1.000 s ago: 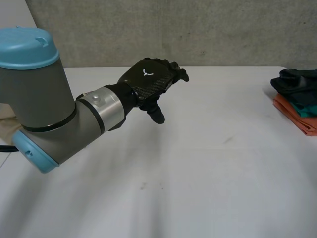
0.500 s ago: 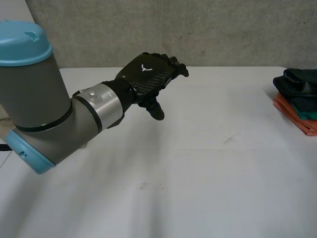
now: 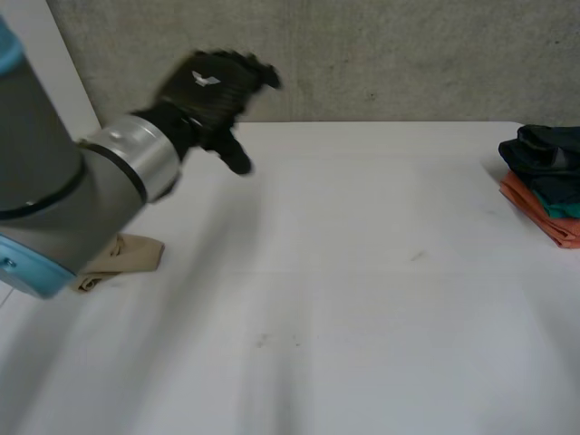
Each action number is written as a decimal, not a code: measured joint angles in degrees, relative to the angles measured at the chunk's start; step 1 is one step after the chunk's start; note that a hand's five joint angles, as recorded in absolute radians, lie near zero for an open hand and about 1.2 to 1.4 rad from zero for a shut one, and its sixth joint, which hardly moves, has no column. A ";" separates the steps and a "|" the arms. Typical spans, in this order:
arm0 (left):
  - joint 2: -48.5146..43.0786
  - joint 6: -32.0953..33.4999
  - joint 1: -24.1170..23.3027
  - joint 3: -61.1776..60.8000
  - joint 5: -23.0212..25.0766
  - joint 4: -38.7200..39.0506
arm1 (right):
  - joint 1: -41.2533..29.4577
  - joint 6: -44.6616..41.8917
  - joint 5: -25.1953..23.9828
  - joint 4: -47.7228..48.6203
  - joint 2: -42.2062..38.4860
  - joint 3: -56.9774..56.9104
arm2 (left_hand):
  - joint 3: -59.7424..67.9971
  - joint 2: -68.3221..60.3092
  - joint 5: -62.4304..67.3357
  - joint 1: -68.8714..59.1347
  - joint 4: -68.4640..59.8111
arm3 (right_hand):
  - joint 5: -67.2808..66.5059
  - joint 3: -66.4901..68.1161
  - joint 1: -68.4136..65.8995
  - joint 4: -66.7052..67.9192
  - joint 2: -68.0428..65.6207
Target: Fold the laundry.
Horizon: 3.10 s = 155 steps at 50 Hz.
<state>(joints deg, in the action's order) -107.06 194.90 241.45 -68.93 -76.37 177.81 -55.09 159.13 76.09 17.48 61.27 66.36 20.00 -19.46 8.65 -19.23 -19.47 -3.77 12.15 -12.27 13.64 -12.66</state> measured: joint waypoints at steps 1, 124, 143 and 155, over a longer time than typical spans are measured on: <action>0.57 0.11 0.87 -0.18 -1.91 0.68 | -2.20 3.11 -0.59 1.25 2.46 1.74 | -0.55 0.30 -0.41 0.00 0.38 | 0.00 0.00 0.00 0.00 0.00; -12.15 19.03 12.28 -28.09 -1.47 16.07 | -64.77 -4.79 11.83 -1.95 7.90 35.12 | 46.86 -48.15 48.22 -42.09 -48.36 | -34.89 38.60 -30.05 36.88 -38.98; 25.31 2.81 8.10 -31.32 -4.79 3.40 | -58.17 -8.92 7.45 -19.37 26.30 24.54 | 47.61 -48.81 48.43 -43.33 -49.13 | -51.93 55.35 -47.13 53.01 -54.84; 14.02 0.85 7.46 -25.70 -4.62 1.50 | -53.36 -9.25 2.24 -33.37 14.78 8.56 | 47.74 -48.81 48.43 -43.29 -49.14 | -51.97 55.35 -47.31 53.06 -54.84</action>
<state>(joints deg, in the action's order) -93.04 195.75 248.91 -94.63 -80.99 179.31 -108.45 149.88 78.33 -15.89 76.06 74.92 67.75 -68.27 57.08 -62.52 -68.62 -55.73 67.49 -59.58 66.69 -67.50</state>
